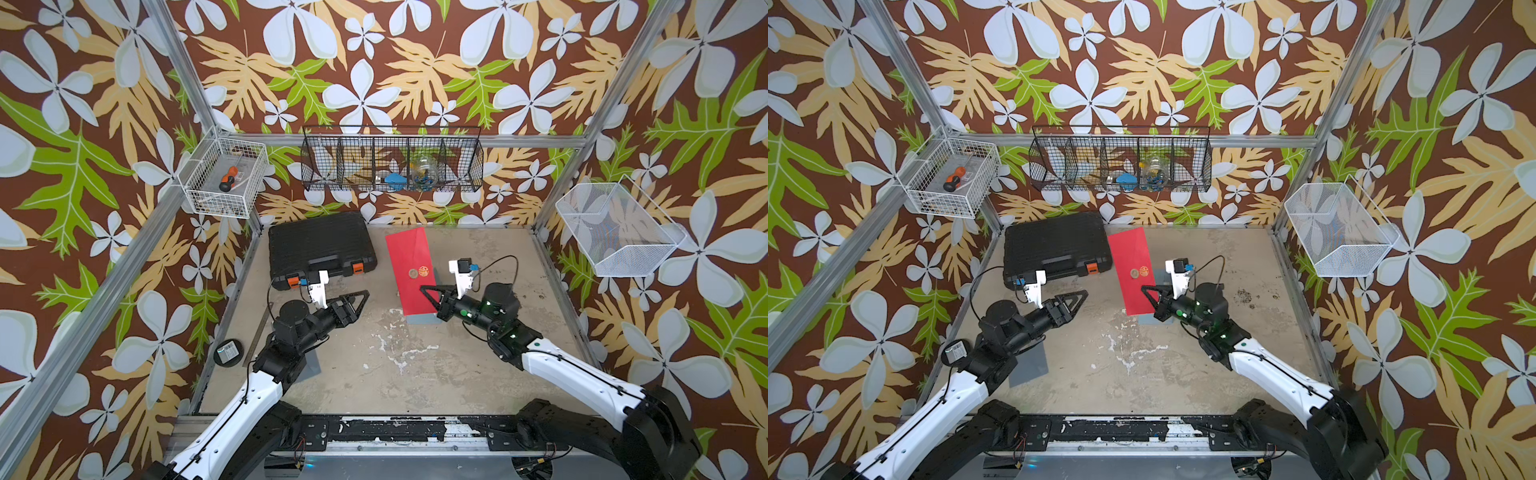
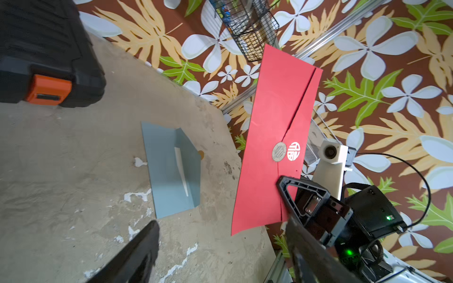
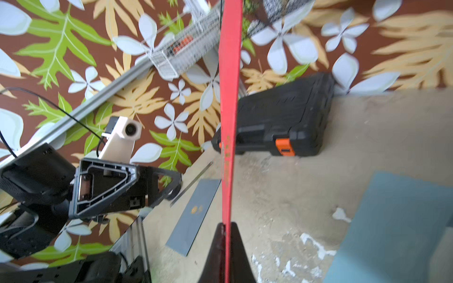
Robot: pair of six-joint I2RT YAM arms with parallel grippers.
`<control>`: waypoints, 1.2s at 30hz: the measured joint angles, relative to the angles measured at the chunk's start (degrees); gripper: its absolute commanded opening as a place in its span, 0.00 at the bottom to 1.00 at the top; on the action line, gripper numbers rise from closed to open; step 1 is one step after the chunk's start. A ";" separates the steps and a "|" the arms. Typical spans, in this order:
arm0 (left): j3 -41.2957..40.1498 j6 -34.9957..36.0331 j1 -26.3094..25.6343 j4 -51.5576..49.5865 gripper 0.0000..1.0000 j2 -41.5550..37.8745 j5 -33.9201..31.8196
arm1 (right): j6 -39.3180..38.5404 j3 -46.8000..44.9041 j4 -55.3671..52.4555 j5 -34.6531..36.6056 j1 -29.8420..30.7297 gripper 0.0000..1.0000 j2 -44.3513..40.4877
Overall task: Open the envelope
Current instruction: Pick up the envelope from the center of the board.
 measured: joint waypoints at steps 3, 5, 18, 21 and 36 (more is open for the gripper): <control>1.84 0.20 0.02 0.17 0.93 0.68 0.57 | -0.87 -0.72 -1.92 2.71 -1.66 0.00 -5.62; 3.56 1.11 0.02 -0.83 0.99 1.07 0.07 | -1.51 -1.29 -2.40 3.02 -2.36 0.00 -8.59; 8.55 3.52 0.28 -11.72 1.00 1.27 -9.09 | -2.34 -5.57 0.09 5.88 -3.23 0.00 -14.19; 4.00 3.45 0.28 -11.56 1.00 -1.53 -9.22 | -2.14 -6.56 1.88 5.64 -3.26 0.00 -14.05; 1.55 -1.27 0.28 4.46 0.98 1.33 1.14 | -3.89 -6.36 3.91 -0.33 -6.34 0.00 -14.36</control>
